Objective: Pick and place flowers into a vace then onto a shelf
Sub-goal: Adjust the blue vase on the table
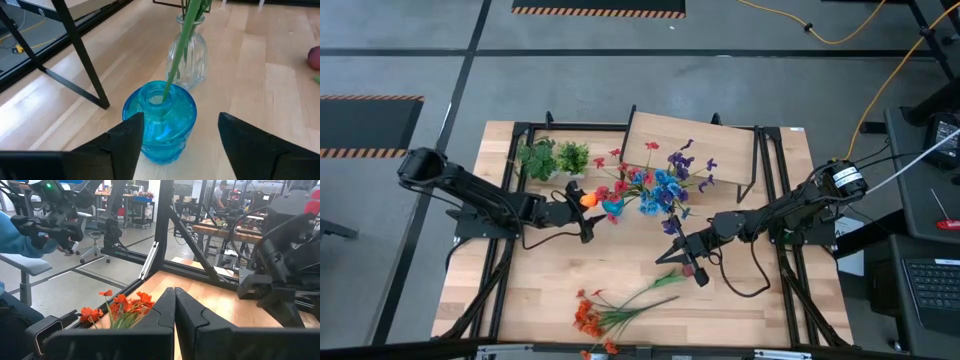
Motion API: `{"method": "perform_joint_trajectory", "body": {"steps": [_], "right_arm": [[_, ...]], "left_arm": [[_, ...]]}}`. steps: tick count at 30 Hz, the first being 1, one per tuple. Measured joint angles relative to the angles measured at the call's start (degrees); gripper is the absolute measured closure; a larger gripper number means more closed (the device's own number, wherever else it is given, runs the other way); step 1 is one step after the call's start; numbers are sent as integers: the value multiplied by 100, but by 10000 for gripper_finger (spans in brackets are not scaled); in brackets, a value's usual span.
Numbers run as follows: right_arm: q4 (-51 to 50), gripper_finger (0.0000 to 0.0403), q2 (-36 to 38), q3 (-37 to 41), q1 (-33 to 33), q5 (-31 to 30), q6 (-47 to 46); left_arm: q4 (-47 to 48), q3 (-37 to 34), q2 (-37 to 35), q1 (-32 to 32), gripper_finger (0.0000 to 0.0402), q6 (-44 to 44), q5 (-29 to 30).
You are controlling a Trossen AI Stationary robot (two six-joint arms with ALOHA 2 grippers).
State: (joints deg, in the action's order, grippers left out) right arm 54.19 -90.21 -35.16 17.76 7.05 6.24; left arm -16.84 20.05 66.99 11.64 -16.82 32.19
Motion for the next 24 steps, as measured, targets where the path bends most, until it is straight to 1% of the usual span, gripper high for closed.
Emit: {"method": "perform_joint_trajectory", "body": {"steps": [2,6,8,12,17,22,24], "right_arm": [[-2,398,0,0,0,0,0],[-2,398,0,0,-1,0,1],[-2,398,0,0,0,-1,1],[-2,398,0,0,0,-2,2],[-4,398,0,0,0,0,2],[-2,398,0,0,0,-2,2],[-3,398,0,0,-2,-2,2]], "left_arm": [[-146,0,128,0,144,2,92],[-303,2,291,-24,139,-41,587],[-346,2,343,-106,140,-153,588],[-440,2,480,-335,140,-365,267],[-840,2,727,-564,139,-332,-18],[-1272,2,977,-764,141,-193,-533],[-1426,2,1065,-836,140,-158,-628]]}}
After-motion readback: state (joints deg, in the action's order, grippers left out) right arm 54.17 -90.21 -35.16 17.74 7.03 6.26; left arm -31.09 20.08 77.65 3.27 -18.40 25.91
